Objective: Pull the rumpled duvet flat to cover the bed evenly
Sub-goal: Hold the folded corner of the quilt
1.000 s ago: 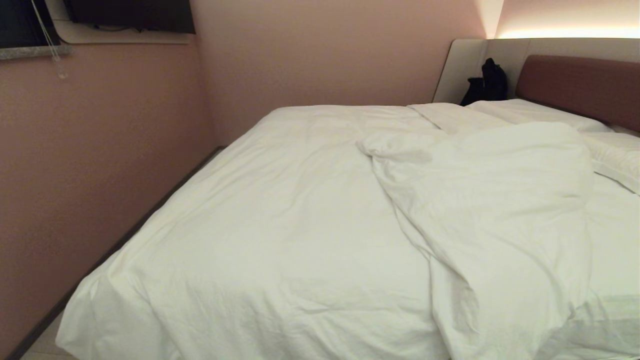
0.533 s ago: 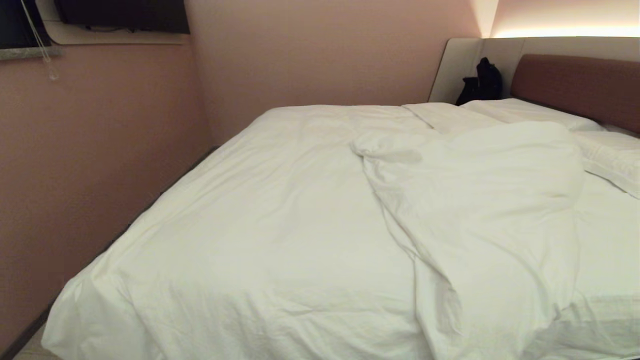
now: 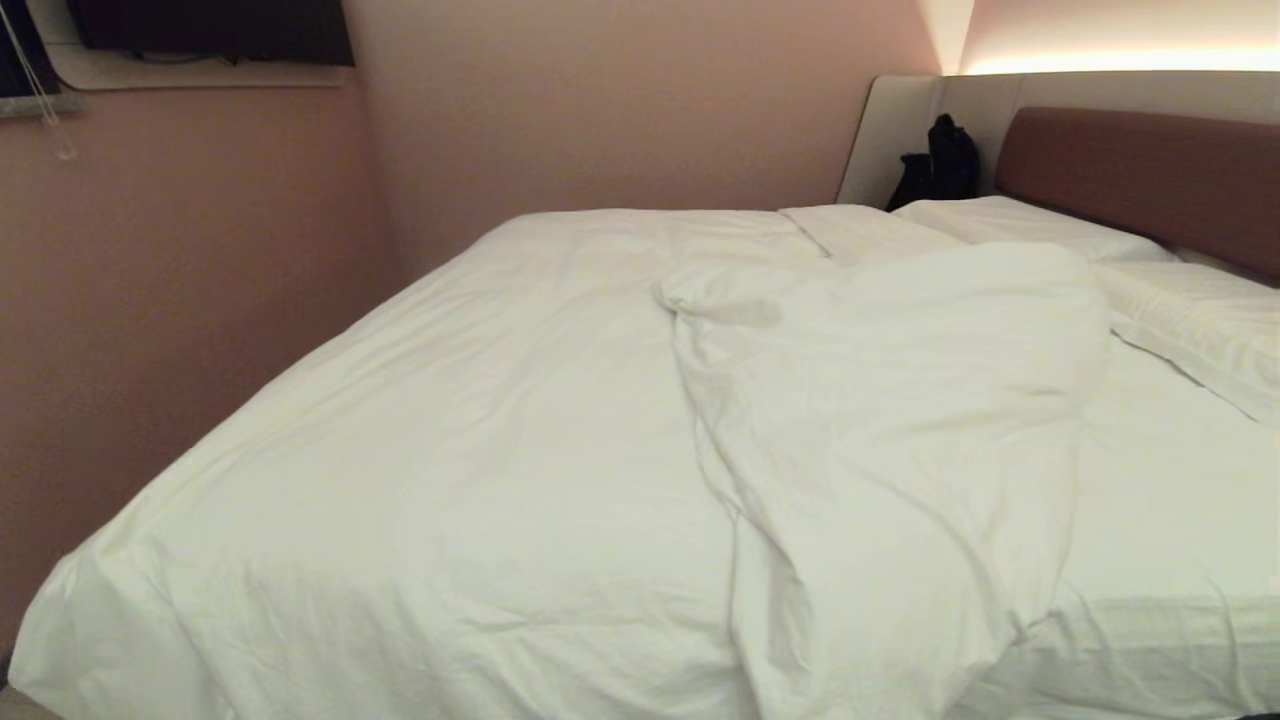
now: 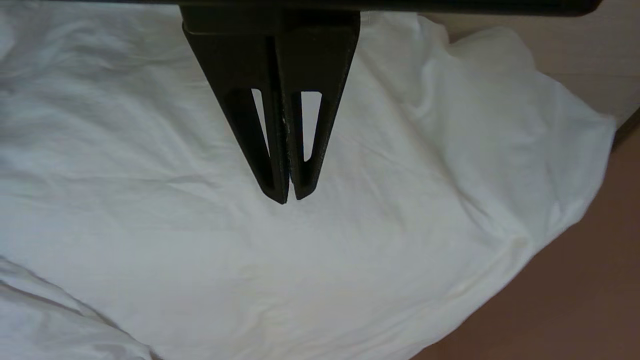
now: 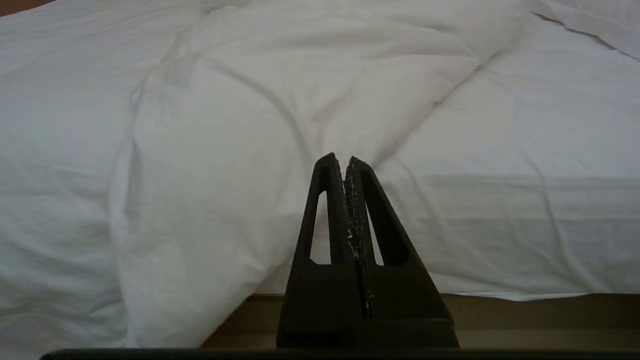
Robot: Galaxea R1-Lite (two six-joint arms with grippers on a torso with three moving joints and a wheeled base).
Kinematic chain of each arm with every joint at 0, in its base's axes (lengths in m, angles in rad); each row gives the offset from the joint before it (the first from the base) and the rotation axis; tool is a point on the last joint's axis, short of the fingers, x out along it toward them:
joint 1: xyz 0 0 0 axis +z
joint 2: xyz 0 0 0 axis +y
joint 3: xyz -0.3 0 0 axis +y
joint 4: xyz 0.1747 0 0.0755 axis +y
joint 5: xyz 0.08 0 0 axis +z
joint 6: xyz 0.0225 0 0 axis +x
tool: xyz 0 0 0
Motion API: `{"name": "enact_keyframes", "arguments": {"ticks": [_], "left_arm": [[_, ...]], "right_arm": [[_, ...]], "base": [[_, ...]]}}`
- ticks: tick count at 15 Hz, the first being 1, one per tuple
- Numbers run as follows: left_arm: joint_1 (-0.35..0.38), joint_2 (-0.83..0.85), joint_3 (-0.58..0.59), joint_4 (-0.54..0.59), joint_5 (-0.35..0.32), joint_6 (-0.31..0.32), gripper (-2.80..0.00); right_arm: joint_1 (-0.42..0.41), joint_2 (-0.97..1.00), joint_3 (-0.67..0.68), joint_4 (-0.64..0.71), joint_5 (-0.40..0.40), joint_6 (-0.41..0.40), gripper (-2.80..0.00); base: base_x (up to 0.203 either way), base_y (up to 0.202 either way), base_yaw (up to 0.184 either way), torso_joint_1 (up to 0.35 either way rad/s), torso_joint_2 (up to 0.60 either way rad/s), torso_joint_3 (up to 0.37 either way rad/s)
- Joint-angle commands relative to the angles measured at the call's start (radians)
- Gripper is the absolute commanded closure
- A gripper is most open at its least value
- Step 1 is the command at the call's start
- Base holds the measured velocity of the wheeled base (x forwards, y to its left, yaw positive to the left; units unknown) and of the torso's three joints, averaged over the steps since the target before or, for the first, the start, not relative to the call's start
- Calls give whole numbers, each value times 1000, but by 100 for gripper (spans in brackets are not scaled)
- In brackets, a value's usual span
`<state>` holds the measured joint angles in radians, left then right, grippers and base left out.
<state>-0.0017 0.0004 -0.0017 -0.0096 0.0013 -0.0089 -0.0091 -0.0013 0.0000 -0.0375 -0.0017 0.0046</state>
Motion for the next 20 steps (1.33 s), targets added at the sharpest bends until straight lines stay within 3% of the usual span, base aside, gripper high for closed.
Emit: {"name": "enact_keyframes", "arguments": {"ticks": [1,20], "left_arm": [[0,0,0,-1,0,0,0],[0,0,0,-3,0,-2,0]], "right_arm": [[0,1,0,-1,0,0,0],[0,1,0,-1,0,0,0]], "base": [[0,-195,0,5,-1,3],[0,-195,-1,2,3,3]]}}
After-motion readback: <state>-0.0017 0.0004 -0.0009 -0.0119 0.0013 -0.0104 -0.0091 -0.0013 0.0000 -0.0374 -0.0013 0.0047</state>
